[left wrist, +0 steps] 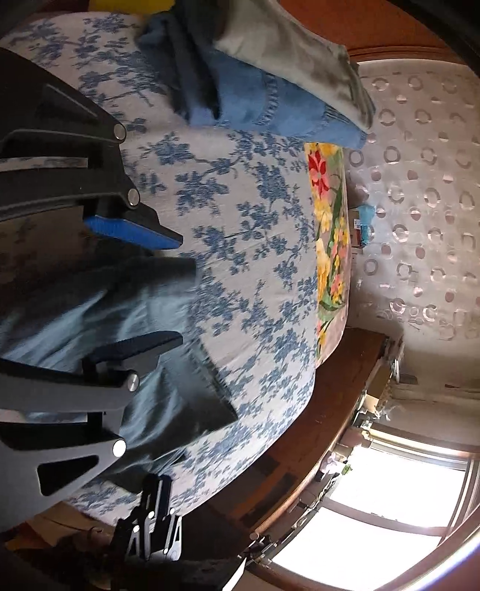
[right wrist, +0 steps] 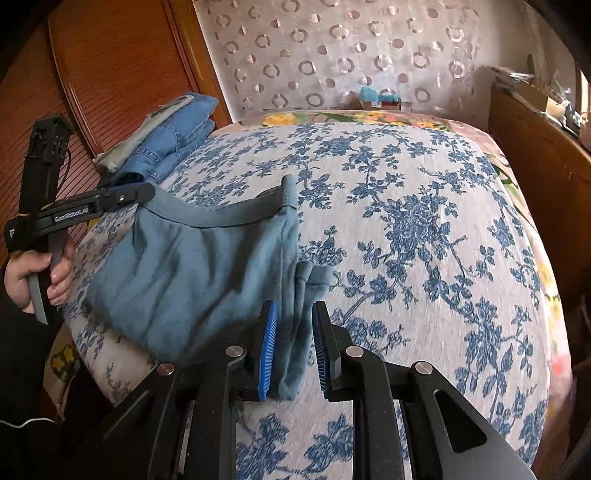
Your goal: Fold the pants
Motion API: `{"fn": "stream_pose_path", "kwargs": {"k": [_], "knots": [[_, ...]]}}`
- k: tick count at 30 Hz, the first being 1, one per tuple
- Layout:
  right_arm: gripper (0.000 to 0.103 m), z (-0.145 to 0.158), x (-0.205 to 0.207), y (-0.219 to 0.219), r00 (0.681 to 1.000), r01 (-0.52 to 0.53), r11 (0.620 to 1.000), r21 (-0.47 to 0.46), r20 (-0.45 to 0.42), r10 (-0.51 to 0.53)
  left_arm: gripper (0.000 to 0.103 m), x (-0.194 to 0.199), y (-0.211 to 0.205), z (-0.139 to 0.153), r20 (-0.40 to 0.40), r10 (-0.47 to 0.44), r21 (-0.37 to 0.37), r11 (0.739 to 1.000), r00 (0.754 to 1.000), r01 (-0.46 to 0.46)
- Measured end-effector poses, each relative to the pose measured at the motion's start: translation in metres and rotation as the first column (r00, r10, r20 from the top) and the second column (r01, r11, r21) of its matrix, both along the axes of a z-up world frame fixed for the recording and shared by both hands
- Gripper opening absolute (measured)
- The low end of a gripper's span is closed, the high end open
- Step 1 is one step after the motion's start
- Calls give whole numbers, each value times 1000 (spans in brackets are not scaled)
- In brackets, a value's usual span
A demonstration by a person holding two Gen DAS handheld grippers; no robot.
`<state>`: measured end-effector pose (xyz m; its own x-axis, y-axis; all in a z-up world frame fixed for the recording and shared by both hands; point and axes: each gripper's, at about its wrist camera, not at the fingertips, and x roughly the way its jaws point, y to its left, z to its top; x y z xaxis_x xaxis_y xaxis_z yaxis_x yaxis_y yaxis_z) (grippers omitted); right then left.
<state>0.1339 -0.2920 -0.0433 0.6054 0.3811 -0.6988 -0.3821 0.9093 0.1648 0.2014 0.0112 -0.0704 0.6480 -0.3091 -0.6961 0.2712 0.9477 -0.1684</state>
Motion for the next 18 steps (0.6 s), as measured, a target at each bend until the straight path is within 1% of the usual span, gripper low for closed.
{"fn": "stream_pose_path", "kwargs": {"k": [2,4,6,12,16,17,18], "knots": [[21,0,-5,0,1000,4,1000,4,1,-4,50,-10,-2,-4,-21,-13,17,1000,1000,14],[29,-1,-11,0,1000,8,1000,7,4,-8,50,-23,-3,-8,-28,-13,25,1000,1000,13],[31,-2,-16,0,1000,14,1000,9,4,-14,50,-36,-2,-12,-36,-10,23,1000,999,11],[31,-7,-30,2,1000,27,1000,6,-1,-27,50,-68,-1,-20,-49,-1,3,1000,999,1],[31,-10,-38,3,1000,28,999,17,11,-28,50,-76,-3,-28,-59,2,19,1000,998,0],[25,-10,-40,2,1000,23,999,27,16,-24,50,-76,-3,-30,-61,2,21,1000,998,-1],[16,-10,-40,2,1000,16,999,41,17,-17,50,-76,-3,-31,-61,4,20,1000,998,-3]]}}
